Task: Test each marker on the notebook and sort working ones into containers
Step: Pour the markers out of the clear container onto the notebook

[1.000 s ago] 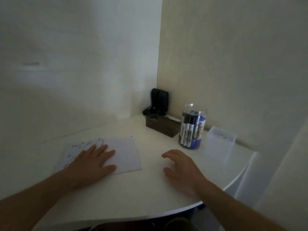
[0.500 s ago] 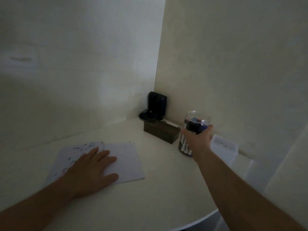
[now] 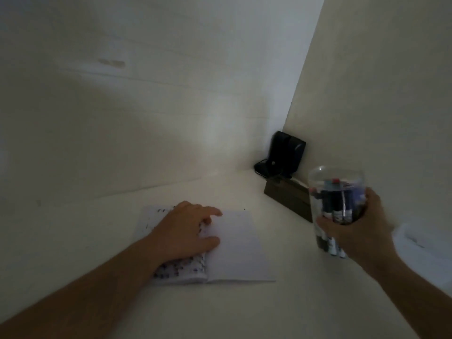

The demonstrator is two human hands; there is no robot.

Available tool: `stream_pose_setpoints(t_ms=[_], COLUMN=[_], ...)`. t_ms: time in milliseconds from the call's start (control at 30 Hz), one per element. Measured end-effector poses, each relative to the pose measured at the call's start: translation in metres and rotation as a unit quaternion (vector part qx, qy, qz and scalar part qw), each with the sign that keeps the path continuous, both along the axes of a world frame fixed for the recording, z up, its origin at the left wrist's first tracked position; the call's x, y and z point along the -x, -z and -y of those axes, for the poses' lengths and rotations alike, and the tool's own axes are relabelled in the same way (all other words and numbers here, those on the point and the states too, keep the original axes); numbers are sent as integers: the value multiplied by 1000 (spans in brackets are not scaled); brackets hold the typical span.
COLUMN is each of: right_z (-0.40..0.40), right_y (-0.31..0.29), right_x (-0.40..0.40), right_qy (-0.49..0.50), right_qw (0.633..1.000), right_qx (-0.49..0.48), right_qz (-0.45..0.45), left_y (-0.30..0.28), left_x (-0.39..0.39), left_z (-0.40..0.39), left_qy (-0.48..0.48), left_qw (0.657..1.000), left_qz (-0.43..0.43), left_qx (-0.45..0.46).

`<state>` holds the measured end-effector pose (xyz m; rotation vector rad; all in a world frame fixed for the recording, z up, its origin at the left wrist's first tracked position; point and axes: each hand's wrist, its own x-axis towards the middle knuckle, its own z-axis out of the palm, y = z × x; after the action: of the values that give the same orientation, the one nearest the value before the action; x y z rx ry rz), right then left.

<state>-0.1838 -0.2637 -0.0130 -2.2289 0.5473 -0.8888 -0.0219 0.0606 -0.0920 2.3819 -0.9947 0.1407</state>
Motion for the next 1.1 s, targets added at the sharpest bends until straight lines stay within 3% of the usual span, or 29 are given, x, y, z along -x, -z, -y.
stream_pose_setpoints(t_ms=[67, 133, 200, 333, 433, 567, 767, 967, 1100], right_z=[-3, -20, -50, -109, -120, -113, -102, -114, -80], right_y=[-18, -25, -27, -32, -42, -36, -32, -35, -27], right_x=[-12, -34, -61, -108, -124, -131, -133, -144, -139], right_qy=[-39, -65, -96, -149, -140, -142, -129, -151, -119], right_qw=[975, 905, 829, 733, 694, 703, 717, 717, 742], right_qx=[181, 333, 451, 603, 658, 644, 636, 651, 621], right_qz=[-125, -256, -317, -277, -255, -265, -255, -197, -223], left_y=[-1, 0, 0, -6, -4, -2, 2, 4, 4], left_x=[0, -2, -5, -15, -27, -29, -20, -19, -24], left_z=[-3, -5, -9, -15, -20, -23, -12, -15, -24], left_qy=[-4, -7, -9, -31, -61, -73, -59, -204, -205], left_qw=[999, 996, 991, 980, 964, 955, 985, 970, 973], left_qz=[-43, -76, -109, -161, -198, -214, -116, -33, -15], left_qx=[21, 55, 72, 110, 166, 190, 117, 130, 106])
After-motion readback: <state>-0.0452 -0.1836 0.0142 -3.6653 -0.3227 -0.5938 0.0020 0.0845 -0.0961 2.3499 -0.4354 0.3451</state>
